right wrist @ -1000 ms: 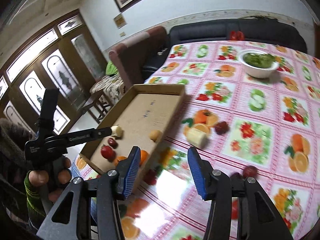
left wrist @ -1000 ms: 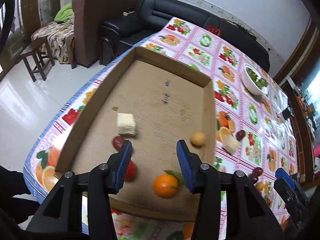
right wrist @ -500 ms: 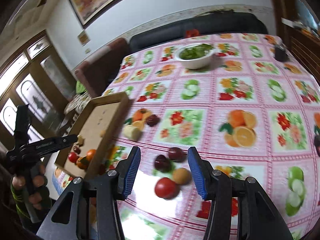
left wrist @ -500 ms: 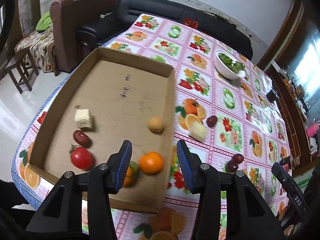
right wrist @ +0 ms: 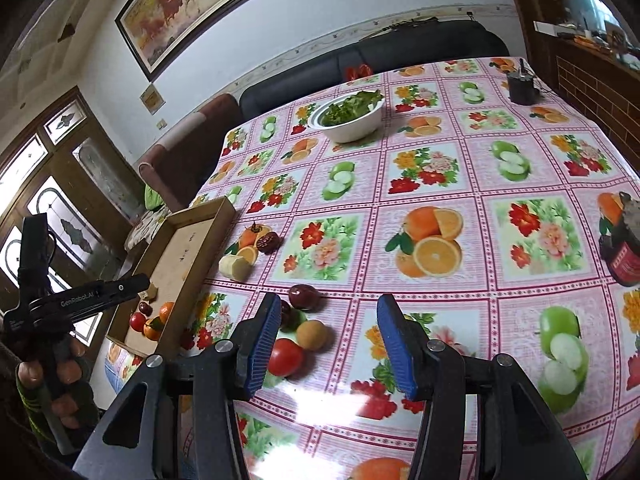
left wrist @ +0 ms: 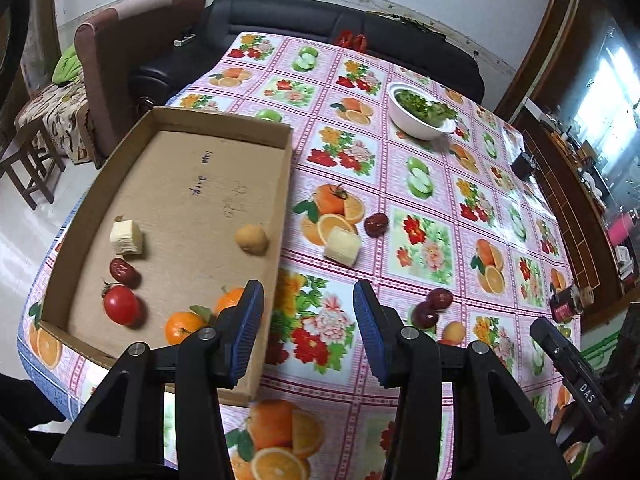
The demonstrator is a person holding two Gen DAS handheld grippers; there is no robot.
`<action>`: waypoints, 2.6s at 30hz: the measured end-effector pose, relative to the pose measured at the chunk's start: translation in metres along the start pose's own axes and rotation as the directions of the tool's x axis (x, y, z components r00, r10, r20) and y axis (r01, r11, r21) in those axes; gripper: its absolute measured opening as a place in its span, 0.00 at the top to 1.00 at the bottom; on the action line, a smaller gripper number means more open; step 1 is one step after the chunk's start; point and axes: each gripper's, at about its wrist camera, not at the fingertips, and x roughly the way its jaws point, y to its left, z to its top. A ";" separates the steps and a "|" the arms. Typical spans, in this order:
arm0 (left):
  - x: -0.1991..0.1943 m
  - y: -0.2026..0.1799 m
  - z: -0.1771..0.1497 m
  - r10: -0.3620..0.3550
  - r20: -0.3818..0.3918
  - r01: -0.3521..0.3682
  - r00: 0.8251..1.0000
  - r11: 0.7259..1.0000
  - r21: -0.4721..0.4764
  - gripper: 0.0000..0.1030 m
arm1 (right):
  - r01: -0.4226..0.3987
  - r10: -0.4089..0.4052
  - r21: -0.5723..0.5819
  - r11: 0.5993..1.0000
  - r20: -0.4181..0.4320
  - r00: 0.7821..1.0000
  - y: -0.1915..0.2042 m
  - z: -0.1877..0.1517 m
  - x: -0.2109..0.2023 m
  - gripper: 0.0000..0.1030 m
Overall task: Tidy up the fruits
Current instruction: 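Move both open tools out of the box back toward the loose foods, then close the left tool on another bread cube while the right tool grasps a red date, then carry the bread cube with the left tool into the box while the right tool carries the date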
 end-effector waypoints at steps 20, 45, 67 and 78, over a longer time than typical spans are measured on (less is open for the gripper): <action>0.027 -0.034 -0.020 -0.051 -0.082 0.057 0.995 0.996 0.062 0.52 | 0.054 -0.054 0.006 0.999 -0.013 0.998 -0.010 -0.009 0.004 0.49; 0.095 -0.026 0.012 -0.061 -0.154 0.071 0.986 0.996 0.062 0.52 | -0.029 -0.001 -0.212 0.977 -0.142 0.990 0.072 0.049 0.117 0.51; 0.136 -0.042 0.025 0.095 -0.127 -0.068 0.987 0.977 0.204 0.54 | -0.020 -0.063 -0.300 0.954 -0.263 0.963 0.092 0.070 0.193 0.71; 0.121 -0.051 0.019 0.077 -0.074 -0.059 0.994 0.974 0.218 0.72 | -0.013 -0.014 -0.148 0.989 -0.180 0.984 0.049 0.073 0.137 0.71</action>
